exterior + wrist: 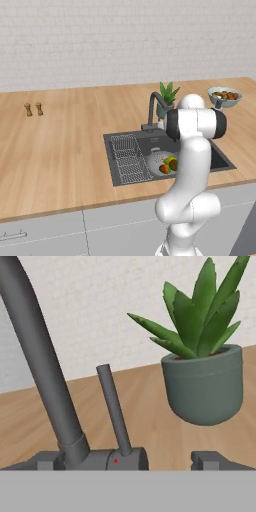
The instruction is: Put the colander in the sink, put the pear, mango, mango in the colander, and turn on the sink faucet and pour water over the colander.
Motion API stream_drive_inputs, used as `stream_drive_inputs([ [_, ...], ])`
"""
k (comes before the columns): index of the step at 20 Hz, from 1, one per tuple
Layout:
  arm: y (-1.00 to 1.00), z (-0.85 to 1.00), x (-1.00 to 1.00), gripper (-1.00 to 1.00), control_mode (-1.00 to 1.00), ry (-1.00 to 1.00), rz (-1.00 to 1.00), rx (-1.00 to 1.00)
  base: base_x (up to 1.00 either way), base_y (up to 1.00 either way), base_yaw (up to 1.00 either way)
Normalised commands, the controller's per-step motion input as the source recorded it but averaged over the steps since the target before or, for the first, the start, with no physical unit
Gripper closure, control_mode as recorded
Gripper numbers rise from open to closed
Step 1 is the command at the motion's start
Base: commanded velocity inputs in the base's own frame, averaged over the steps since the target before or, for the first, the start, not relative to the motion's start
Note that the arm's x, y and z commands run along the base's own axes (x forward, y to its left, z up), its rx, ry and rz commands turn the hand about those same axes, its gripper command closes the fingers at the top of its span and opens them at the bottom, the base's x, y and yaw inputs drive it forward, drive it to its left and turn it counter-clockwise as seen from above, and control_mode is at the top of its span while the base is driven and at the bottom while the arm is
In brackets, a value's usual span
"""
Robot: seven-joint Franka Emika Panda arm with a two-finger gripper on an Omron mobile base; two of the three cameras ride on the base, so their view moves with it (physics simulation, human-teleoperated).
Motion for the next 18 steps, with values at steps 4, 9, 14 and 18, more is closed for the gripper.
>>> stream_drive_inputs([
  [4, 0.0, 0.0, 0.1, -1.0, -1.0, -0.01, -0.03, 0.0, 0.0, 0.0, 0.0],
  [9, 0.0, 0.0, 0.16, -1.0, -1.0, -0.01, -0.02, 0.0, 0.0, 0.0, 0.0],
  [14, 0.0, 0.0, 0.22, -1.0, -1.0, -0.01, -0.02, 0.0, 0.0, 0.0, 0.0],
  [18, 0.0, 0.0, 0.21, -1.0, -1.0, 0.0, -0.02, 0.0, 0.0, 0.0, 0.0],
])
